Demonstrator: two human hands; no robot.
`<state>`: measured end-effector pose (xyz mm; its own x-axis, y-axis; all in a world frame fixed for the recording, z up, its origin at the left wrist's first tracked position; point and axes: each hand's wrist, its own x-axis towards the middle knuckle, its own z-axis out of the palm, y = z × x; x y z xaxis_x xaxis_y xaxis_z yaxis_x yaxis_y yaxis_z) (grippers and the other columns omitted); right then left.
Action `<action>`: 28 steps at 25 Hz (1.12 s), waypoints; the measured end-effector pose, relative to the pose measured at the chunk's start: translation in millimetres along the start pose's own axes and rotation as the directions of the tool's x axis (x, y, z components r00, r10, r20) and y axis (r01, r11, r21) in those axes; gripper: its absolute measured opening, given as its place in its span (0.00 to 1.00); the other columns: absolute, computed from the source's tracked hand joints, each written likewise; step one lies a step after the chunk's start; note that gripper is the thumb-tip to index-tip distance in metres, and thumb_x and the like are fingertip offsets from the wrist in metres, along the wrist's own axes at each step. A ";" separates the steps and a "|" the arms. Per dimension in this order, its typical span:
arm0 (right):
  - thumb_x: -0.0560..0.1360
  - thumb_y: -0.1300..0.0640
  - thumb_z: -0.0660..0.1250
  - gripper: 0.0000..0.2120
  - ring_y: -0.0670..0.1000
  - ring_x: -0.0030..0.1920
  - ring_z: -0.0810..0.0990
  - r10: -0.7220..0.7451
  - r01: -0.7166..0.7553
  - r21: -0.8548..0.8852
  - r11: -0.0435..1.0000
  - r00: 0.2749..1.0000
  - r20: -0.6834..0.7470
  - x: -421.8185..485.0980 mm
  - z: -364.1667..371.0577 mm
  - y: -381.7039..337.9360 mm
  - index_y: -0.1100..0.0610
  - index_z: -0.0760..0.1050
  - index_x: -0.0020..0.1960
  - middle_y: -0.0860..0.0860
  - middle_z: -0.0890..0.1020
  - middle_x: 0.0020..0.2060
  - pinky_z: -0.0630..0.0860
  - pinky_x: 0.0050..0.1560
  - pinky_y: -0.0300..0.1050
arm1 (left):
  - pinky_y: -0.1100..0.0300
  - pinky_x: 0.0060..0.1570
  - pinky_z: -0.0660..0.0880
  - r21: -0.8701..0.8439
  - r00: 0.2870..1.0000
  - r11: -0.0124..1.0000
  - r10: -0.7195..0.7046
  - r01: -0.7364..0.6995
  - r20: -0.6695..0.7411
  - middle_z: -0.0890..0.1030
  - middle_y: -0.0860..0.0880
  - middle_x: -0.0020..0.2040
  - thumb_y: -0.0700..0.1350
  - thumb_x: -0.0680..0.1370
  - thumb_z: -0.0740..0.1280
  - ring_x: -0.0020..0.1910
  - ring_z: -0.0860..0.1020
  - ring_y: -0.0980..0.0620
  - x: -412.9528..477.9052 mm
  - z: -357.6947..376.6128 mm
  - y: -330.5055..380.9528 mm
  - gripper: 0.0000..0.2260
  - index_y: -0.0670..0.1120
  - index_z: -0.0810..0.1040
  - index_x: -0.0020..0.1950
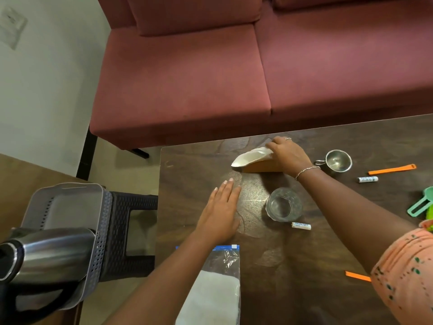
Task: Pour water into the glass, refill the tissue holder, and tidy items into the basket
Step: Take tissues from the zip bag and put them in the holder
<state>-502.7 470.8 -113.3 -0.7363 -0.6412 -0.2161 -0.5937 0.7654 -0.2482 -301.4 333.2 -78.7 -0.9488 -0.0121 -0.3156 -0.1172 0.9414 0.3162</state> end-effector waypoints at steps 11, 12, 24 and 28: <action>0.68 0.57 0.73 0.36 0.60 0.71 0.61 -0.003 0.007 0.054 0.999 0.997 -0.072 12.4 25.2 -28.1 0.66 0.60 0.69 0.62 0.64 0.70 0.58 0.71 0.53 | 0.57 0.74 0.44 -0.196 0.972 0.952 -0.231 0.236 0.045 0.53 0.49 0.77 0.46 0.77 0.65 0.76 0.48 0.52 -41.8 36.4 -47.3 0.31 0.48 0.53 0.76; 0.67 0.57 0.74 0.37 0.60 0.71 0.61 0.002 -0.001 0.032 0.999 0.999 -0.042 16.2 23.2 -26.5 0.66 0.60 0.69 0.62 0.65 0.69 0.58 0.71 0.53 | 0.57 0.74 0.45 -0.207 0.957 0.934 -0.284 0.290 0.060 0.54 0.49 0.77 0.46 0.77 0.65 0.76 0.49 0.52 -49.8 41.5 -56.1 0.30 0.48 0.54 0.75; 0.70 0.61 0.67 0.18 0.65 0.55 0.74 0.064 -0.058 -0.127 0.990 0.997 0.048 26.2 26.6 -22.4 0.63 0.70 0.58 0.63 0.75 0.56 0.73 0.51 0.56 | 0.57 0.73 0.46 -0.195 0.933 0.914 -0.337 0.357 0.126 0.57 0.47 0.76 0.47 0.77 0.64 0.76 0.51 0.51 -87.8 70.0 -85.7 0.29 0.46 0.56 0.74; 0.71 0.60 0.67 0.17 0.63 0.53 0.76 -0.022 0.023 -0.104 0.994 1.000 0.012 8.2 15.6 -68.3 0.61 0.71 0.58 0.61 0.77 0.55 0.73 0.50 0.54 | 0.56 0.74 0.48 -0.275 0.933 0.892 -0.352 0.359 0.076 0.58 0.47 0.76 0.47 0.76 0.65 0.76 0.53 0.51 -93.2 69.4 -84.5 0.29 0.46 0.57 0.74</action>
<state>-463.2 412.5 -112.8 -0.7191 -0.6587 -0.2213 -0.6413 0.7517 -0.1538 -182.7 278.2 -138.1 -0.8218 -0.3169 -0.4735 -0.5255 0.7425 0.4153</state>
